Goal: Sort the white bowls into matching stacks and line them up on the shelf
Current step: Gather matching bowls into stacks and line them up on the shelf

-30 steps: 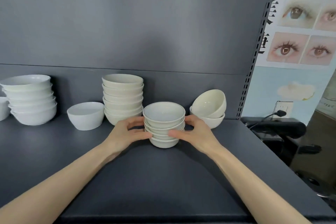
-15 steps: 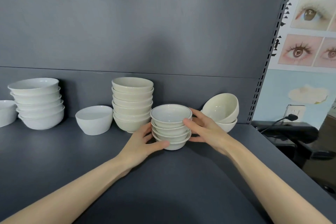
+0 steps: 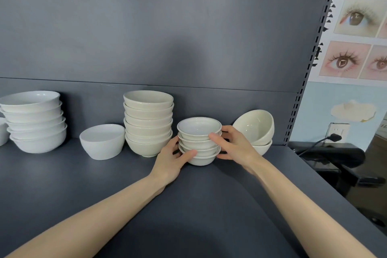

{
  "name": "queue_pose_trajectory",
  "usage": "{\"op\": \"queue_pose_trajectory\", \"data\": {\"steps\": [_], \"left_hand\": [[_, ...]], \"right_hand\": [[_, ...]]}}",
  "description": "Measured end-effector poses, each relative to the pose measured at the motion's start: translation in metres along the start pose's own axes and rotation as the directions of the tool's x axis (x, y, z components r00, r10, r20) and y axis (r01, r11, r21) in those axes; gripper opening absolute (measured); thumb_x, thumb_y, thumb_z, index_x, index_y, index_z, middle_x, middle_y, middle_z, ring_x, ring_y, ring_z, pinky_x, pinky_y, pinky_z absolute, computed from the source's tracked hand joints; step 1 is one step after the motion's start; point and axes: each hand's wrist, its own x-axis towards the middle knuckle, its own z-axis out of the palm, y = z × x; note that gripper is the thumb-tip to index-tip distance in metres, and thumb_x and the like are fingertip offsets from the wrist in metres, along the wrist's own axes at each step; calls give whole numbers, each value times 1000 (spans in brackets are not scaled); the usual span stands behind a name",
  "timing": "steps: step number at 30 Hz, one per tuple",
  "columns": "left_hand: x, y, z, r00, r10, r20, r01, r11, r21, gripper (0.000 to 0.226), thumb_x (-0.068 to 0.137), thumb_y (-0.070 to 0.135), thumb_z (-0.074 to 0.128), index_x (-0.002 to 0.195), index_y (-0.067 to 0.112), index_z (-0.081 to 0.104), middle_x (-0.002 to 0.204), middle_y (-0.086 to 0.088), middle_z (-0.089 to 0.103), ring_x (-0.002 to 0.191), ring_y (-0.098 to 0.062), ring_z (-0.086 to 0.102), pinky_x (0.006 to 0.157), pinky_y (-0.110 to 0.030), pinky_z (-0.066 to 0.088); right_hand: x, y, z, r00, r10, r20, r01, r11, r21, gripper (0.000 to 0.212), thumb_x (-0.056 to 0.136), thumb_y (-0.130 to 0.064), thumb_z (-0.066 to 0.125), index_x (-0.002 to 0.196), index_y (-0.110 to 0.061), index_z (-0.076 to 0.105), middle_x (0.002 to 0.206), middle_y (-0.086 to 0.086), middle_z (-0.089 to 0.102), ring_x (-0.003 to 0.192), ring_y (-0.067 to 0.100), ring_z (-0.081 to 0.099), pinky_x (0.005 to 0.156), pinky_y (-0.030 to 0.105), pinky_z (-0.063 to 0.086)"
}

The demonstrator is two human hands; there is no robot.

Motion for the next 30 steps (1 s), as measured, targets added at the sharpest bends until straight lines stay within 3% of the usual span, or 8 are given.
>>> {"op": "queue_pose_trajectory", "data": {"steps": [6, 10, 12, 15, 19, 24, 27, 30], "left_hand": [[2, -3, -1, 999, -36, 1, 36, 999, -38, 49, 76, 42, 69, 124, 39, 58, 115, 6, 69, 112, -14, 61, 98, -44, 50], [5, -7, 2, 996, -79, -39, 73, 987, -140, 33, 90, 19, 64, 108, 45, 59, 110, -6, 69, 98, -14, 62, 88, -34, 56], [5, -8, 2, 994, -99, -46, 91, 983, -159, 36, 92, 16, 62, 117, 41, 54, 113, -4, 68, 106, -13, 62, 80, -22, 55], [4, -5, 3, 988, -138, -72, 125, 979, -162, 45, 90, 20, 64, 131, 30, 50, 116, -4, 66, 112, -14, 60, 76, -20, 55], [-3, 2, 4, 965, -186, -185, 168, 980, -108, 34, 86, 19, 69, 116, 16, 53, 95, -9, 66, 93, -19, 65, 71, -27, 57], [-20, 20, 26, 977, -202, -74, 204, 979, 13, 15, 84, 19, 70, 90, 10, 60, 80, -9, 66, 72, -18, 68, 65, -29, 58], [-18, 30, 52, 984, -168, 64, 163, 984, 68, 17, 84, 24, 71, 96, 14, 64, 92, -5, 69, 85, -18, 69, 75, -25, 55], [-6, 29, 83, 967, -191, 169, 176, 979, 100, 51, 82, 27, 73, 128, 14, 52, 126, -4, 59, 110, -12, 60, 91, -21, 47]], "right_hand": [[5, 4, 3, 997, -6, -78, 4, 1000, -24, 51, 83, -42, 69, 124, -19, 52, 126, 3, 57, 113, 22, 60, 83, 35, 58], [4, 4, 3, 994, -5, -106, 4, 1000, -15, 46, 84, -40, 69, 121, -18, 52, 121, 4, 58, 108, 25, 62, 77, 31, 58], [3, 3, 4, 994, -3, -108, 0, 1000, -23, 43, 85, -39, 68, 120, -19, 52, 120, 4, 58, 106, 26, 62, 77, 31, 58], [1, 0, 3, 996, 3, -93, -7, 999, -41, 35, 86, -39, 67, 114, -25, 53, 119, 5, 58, 106, 26, 63, 78, 33, 58], [-7, -9, -4, 997, 25, -77, -32, 995, -91, 44, 86, -35, 67, 123, -17, 54, 109, 6, 63, 97, 26, 67, 76, 32, 59], [-25, -26, -38, 911, -191, -365, 104, 964, -246, 30, 84, -23, 71, 110, -11, 64, 86, 1, 67, 75, 20, 66, 74, 36, 58], [-28, -23, -72, 845, -329, -421, 113, 881, -460, 35, 78, -27, 77, 109, -19, 63, 104, 0, 61, 91, 16, 57, 89, 33, 48], [-22, -12, -101, 898, -293, -329, 86, 849, -522, 65, 75, -31, 80, 132, -24, 50, 131, 0, 44, 123, 18, 42, 105, 33, 37]]}}
